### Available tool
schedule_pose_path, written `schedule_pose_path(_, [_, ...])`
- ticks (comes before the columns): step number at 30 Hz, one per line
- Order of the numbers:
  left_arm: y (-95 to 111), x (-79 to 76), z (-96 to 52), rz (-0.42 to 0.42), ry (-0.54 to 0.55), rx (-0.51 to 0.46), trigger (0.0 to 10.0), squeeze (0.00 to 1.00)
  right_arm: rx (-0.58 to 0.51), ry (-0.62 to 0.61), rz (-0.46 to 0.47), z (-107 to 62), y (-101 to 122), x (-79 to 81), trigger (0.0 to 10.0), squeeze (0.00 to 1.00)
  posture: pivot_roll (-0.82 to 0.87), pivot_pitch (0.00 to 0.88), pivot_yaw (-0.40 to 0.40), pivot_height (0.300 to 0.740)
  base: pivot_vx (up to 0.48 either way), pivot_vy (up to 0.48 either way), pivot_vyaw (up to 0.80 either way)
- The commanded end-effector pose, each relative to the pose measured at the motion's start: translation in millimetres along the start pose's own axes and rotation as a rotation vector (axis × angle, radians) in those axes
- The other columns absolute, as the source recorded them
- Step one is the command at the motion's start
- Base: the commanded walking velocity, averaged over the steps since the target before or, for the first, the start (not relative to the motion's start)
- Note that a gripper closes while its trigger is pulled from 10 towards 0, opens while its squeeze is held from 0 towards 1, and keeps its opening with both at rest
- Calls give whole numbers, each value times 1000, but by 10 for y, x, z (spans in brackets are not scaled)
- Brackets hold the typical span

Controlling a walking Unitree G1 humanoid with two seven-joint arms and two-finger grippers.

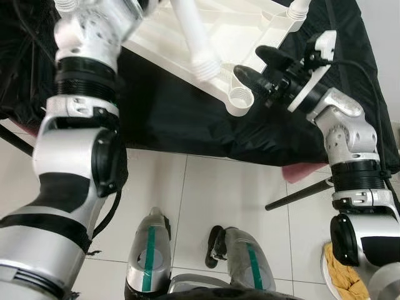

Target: Building children table

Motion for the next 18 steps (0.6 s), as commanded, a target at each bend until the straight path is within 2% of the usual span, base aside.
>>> schedule_pose_path(1, [40, -285, -16, 71, -269, -26, 10000, 0, 20, 6, -10, 49, 52, 4, 10000, 0, 52, 13, -61, 740, 0, 0, 0])
schedule_pose_path(2, [40, -285, -16, 71, -269, -26, 10000, 0, 20, 6, -10, 49, 52, 4, 10000, 0, 52, 13, -61, 740, 0, 0, 0])
schedule_pose_path(3, [18, -349, -22, 101, -284, -22, 10000, 0, 18, 11, -7, 93, 99, 11, 10000, 0, 53, 15, -62, 740, 0, 0, 0])
schedule_pose_path(5, [18, -349, -22, 101, -284, -22, 10000, 0, 18, 11, -7, 93, 99, 11, 10000, 0, 53, 15, -62, 740, 0, 0, 0])
schedule_pose_path(6, [2, -423, -31, 126, -303, -23, 10000, 0, 19, 16, 6, 146, 143, 20, 10000, 0, 55, 16, -64, 740, 0, 0, 0])
schedule_pose_path(8, [2, -423, -31, 126, -303, -23, 10000, 0, 19, 16, 6, 146, 143, 20, 10000, 0, 55, 16, -64, 740, 0, 0, 0])
schedule_pose_path(9, [-19, -515, -40, 163, -326, -26, 10000, 0, 21, 18, 27, 211, 189, 27, 10000, 0, 59, 17, -70, 740, 0, 0, 0])
schedule_pose_path(10, [-19, -515, -40, 163, -326, -26, 10000, 0, 21, 18, 27, 211, 189, 27, 10000, 0, 59, 17, -70, 740, 0, 0, 0])
schedule_pose_path(12, [-62, -714, -78, 258, -382, -35, 10000, 0, 37, 24, 96, 338, 254, 50, 10000, 0, 62, 18, -75, 740, 0, 0, 0])
schedule_pose_path(13, [-62, -714, -78, 258, -382, -35, 10000, 0, 37, 24, 96, 338, 254, 50, 10000, 0, 62, 18, -75, 740, 0, 0, 0])
schedule_pose_path(14, [-79, -806, -101, 313, -412, -47, 10000, 0, 42, 28, 126, 386, 282, 59, 10000, 0, 62, 20, -77, 740, 0, 0, 0])
schedule_pose_path(17, [-79, -806, -101, 313, -412, -47, 10000, 0, 42, 28, 126, 386, 282, 59, 10000, 0, 62, 20, -77, 740, 0, 0, 0])
schedule_pose_path(18, [-105, -877, -125, 360, -432, -53, 10000, 0, 47, 32, 148, 420, 304, 67, 10000, 0, 63, 20, -78, 740, 0, 0, 0])
Point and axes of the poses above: a point about 5 cm out from each wrist's last joint towards the gripper, its own z axis pointing out of the wrist towards the gripper, its own y axis along the axis of the wrist's last joint, x = y × z, the point moved 1 cm from there along z, pointing out of the wrist towards the gripper, and after that the axes turned 4 degrees about z, right-handed, at the moved point
